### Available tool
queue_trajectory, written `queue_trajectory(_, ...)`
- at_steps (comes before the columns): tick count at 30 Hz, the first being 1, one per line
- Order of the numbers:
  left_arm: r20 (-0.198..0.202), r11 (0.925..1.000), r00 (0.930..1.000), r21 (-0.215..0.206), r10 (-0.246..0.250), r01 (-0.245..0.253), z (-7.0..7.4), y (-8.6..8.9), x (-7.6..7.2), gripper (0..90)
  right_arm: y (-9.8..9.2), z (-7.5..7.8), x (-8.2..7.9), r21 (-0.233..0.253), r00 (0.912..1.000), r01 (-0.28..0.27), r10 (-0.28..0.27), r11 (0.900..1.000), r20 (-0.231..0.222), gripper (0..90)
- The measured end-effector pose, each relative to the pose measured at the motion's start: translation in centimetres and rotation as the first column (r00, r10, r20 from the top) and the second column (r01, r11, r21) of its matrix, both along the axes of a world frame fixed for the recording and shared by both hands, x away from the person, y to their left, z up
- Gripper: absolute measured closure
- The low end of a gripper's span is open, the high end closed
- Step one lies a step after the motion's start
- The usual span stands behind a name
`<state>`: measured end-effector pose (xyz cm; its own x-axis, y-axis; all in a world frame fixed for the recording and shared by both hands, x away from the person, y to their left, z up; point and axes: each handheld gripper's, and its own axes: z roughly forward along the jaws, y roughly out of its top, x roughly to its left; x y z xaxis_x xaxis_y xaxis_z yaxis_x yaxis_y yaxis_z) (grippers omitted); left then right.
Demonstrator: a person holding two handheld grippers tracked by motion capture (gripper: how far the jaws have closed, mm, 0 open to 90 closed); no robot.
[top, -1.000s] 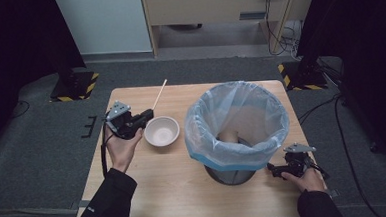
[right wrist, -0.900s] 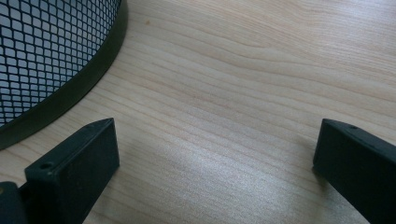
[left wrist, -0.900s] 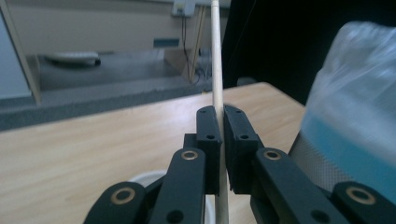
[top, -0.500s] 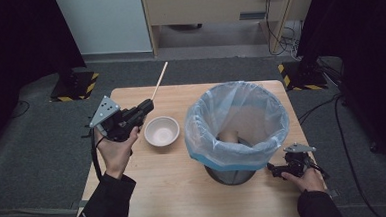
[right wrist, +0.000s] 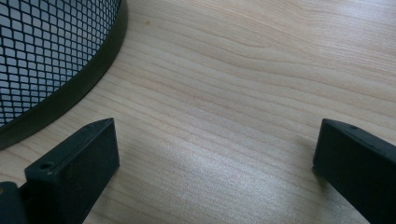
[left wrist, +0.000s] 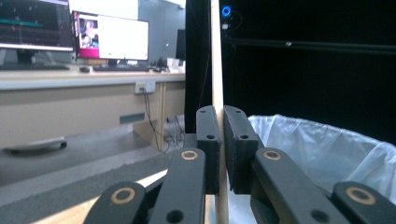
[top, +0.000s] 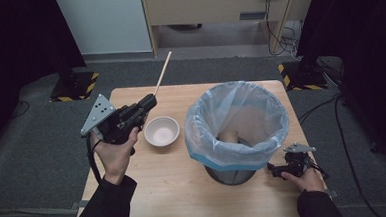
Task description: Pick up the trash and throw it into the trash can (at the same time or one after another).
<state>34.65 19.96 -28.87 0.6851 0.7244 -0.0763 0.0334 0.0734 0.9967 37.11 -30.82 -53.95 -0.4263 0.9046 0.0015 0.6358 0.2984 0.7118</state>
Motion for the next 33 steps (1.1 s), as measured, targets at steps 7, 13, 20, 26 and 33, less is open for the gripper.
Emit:
queue_trajectory(7, 0.052, 0.9992, 0.9983, -0.027, -0.029, 0.030, 1.9, -1.9, 0.0, 85.1, 0.0, 0.0, 0.0, 0.000, 1.0000, 0.000, 0.000, 1.000, 0.000, 0.5)
queue_trajectory(13, 0.103, 0.9972, 0.9927, -0.033, -0.063, 0.067, 3.5, -4.2, 0.0, 85.1, 0.0, 0.0, 0.0, 0.000, 1.0000, 0.000, 0.000, 1.000, 0.000, 0.5)
queue_trajectory(20, 0.111, 0.9938, 0.9882, -0.025, -0.105, 0.109, 3.8, -6.9, 0.3, 85.0, 0.0, 0.0, 0.0, 0.000, 1.0000, 0.000, 0.000, 1.000, 0.000, 0.5)
queue_trajectory(26, 0.102, 0.9908, 0.9859, -0.013, -0.133, 0.135, 3.3, -9.1, 0.9, 85.1, 0.0, 0.0, 0.0, 0.000, 1.0000, 0.000, 0.000, 1.000, 0.000, 0.5)
queue_trajectory(33, 0.085, 0.9845, 0.9808, 0.018, -0.176, 0.175, 2.5, -12.4, 1.7, 85.1, 0.0, 0.0, 0.0, 0.000, 1.0000, 0.000, 0.000, 1.000, 0.000, 0.5)
